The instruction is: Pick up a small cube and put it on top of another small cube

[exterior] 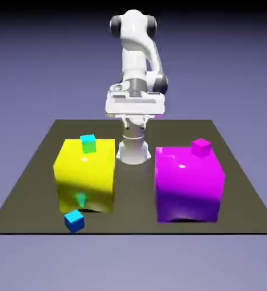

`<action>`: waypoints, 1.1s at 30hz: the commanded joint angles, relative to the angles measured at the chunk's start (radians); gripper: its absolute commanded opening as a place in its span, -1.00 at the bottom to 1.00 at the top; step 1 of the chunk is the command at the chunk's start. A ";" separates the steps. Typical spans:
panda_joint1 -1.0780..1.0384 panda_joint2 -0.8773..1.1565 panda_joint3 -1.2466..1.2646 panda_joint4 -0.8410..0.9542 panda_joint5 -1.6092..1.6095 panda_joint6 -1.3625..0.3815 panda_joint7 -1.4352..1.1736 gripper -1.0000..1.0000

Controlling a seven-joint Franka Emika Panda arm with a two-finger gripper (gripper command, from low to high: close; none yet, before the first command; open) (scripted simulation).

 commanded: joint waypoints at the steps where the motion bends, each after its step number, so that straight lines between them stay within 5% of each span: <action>1: 0.012 0.036 -0.021 0.025 0.003 -0.024 -0.025 0.00; 33: 0.389 1.196 -0.679 0.834 0.097 -0.800 -0.833 0.00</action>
